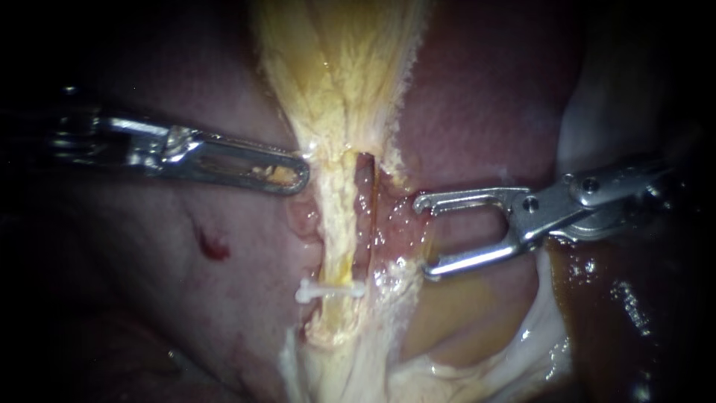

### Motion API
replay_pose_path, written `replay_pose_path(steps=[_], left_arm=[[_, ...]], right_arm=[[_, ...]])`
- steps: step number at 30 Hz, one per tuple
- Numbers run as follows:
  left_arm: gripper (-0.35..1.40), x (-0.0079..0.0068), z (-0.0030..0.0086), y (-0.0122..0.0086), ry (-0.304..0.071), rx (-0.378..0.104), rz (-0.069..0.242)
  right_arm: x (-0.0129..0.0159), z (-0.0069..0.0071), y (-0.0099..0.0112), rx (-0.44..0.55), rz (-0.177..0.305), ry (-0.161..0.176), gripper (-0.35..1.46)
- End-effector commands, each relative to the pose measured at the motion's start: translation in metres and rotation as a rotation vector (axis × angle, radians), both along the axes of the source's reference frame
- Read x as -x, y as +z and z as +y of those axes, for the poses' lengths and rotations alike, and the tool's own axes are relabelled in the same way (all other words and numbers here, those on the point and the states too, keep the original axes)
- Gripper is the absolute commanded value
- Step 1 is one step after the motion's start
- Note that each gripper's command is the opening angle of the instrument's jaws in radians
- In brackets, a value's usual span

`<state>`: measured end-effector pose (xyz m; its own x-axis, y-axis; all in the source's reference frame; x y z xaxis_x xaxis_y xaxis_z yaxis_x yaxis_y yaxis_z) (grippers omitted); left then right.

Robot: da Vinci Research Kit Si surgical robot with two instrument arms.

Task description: Going back first clip left tube

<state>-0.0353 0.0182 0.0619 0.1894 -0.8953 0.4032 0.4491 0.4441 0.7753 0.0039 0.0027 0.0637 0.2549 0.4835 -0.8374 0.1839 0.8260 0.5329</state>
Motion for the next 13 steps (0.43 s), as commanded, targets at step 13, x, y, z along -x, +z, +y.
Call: replay_pose_path(steps=[13], left_arm=[[-0.35, 0.0, 0.0, 0.0007, 0.005, 0.0, 0.006]], right_arm=[[0.0, 0.0001, 0.0, 0.003, 0.001, -0.001, 0.5]])
